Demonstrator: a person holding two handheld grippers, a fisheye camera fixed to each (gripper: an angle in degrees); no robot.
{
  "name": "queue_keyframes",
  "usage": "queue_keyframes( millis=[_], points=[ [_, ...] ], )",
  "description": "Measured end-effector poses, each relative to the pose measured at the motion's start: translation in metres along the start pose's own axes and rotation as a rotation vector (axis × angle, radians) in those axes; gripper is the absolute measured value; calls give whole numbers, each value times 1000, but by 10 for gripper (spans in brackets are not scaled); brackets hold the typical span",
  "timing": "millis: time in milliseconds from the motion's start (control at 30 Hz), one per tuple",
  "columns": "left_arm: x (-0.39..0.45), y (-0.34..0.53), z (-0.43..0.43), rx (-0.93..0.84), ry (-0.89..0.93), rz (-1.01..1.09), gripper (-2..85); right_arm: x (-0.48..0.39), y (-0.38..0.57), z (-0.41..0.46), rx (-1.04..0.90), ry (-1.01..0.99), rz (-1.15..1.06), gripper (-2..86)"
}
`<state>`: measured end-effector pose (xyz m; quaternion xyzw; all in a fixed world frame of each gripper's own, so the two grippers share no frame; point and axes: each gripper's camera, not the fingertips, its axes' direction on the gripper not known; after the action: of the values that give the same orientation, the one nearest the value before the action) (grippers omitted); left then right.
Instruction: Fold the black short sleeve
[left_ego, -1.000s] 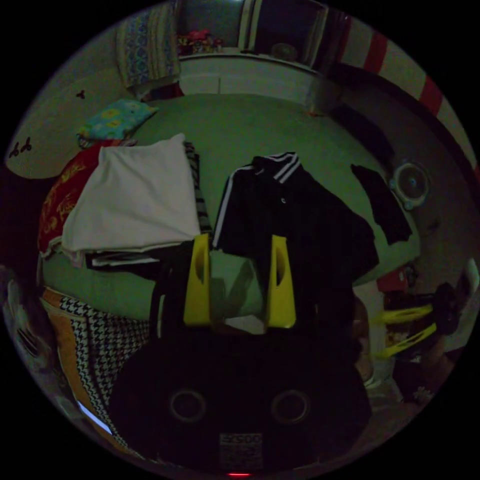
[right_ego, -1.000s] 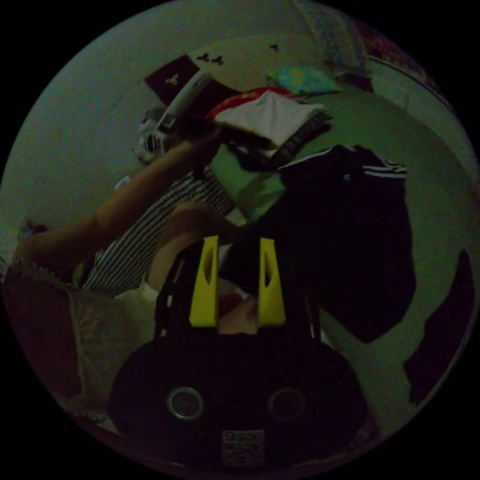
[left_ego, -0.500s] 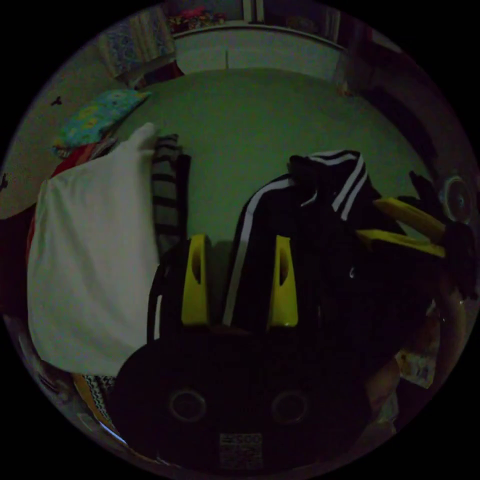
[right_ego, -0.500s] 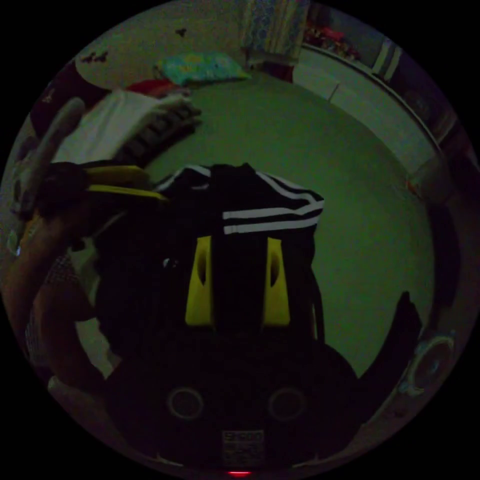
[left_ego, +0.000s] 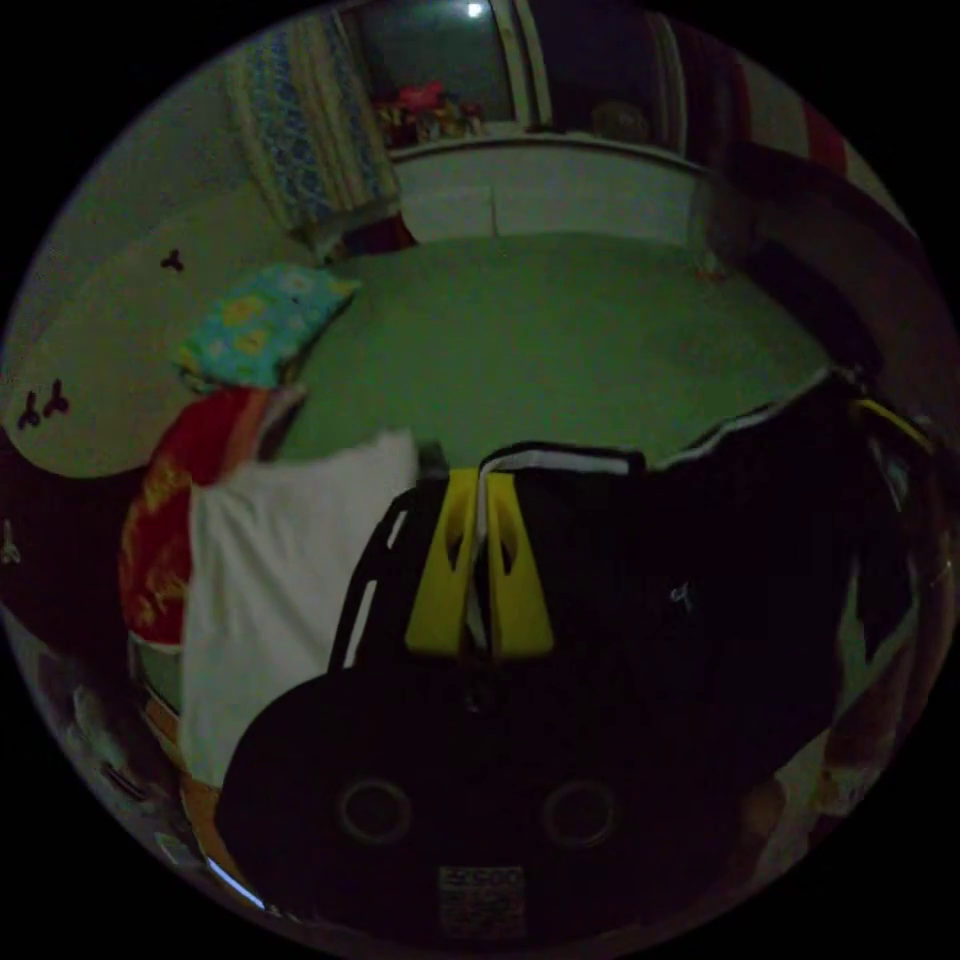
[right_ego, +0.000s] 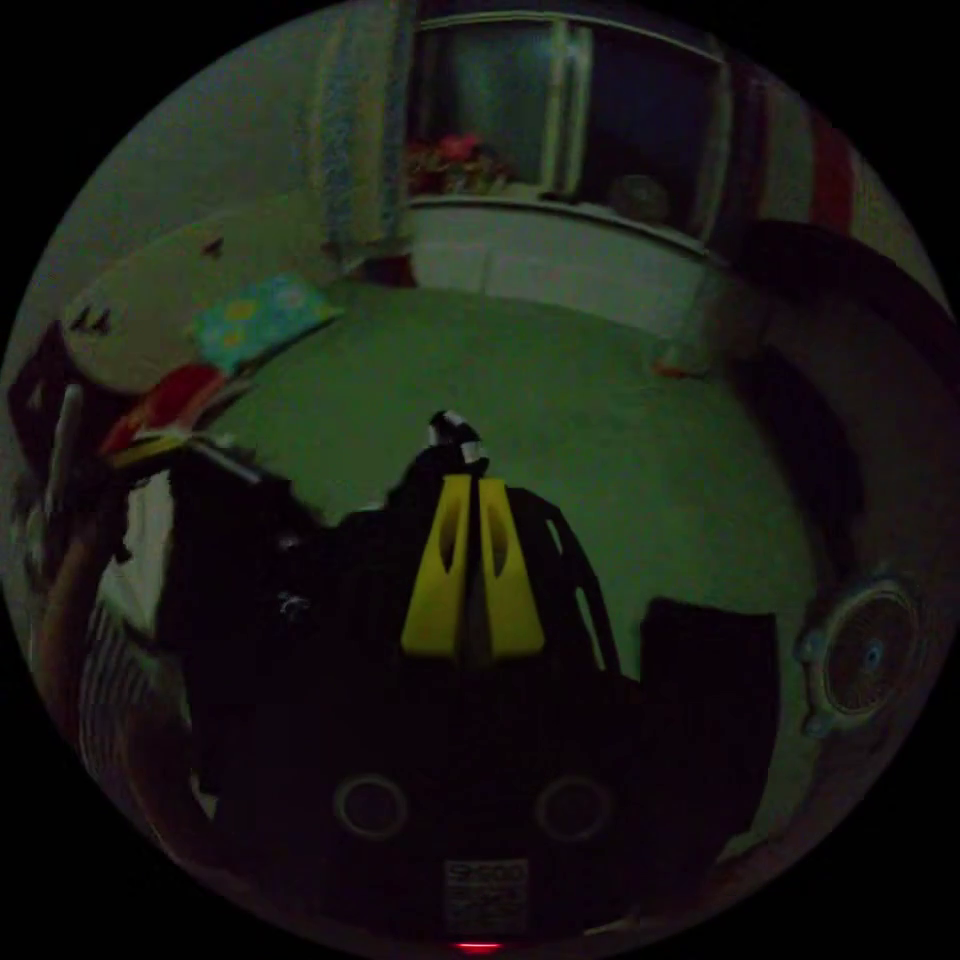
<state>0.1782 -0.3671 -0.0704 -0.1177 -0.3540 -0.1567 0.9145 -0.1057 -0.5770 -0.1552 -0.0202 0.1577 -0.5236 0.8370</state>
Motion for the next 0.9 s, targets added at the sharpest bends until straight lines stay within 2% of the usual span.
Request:
queue_keyframes(
  millis=[100, 167, 267, 333, 433, 567, 667, 767, 900],
  points=[
    [-6, -38, 1, 26, -91, -114, 32, 34, -24, 15, -47, 47, 173, 12],
    [-12, -50, 13, -37, -82, -196, 68, 46, -19, 25, -114, 67, 210, 49],
    [-15, -34, 31, -87, 6, -236, 108, 53, 19, 39, -160, -74, 162, 122],
    [-13, -14, 42, -101, 61, -190, 118, 48, 60, 45, -203, -150, 68, 142],
    [-3, 35, 56, -146, 153, -87, 136, 26, 143, 40, -245, -145, -149, 150],
    [29, 118, 50, -174, 322, 109, 153, -9, 228, 6, -169, -238, -301, 143],
    [58, 169, 51, -244, 363, 216, 185, -40, 253, -10, -117, -237, -396, 135],
    [77, 205, 64, -311, 306, 264, 209, -65, 263, -1, -122, -119, -475, 118],
    [81, 225, 76, -293, 269, 231, 209, -65, 275, 36, -266, -34, -446, 72]
  ],
)
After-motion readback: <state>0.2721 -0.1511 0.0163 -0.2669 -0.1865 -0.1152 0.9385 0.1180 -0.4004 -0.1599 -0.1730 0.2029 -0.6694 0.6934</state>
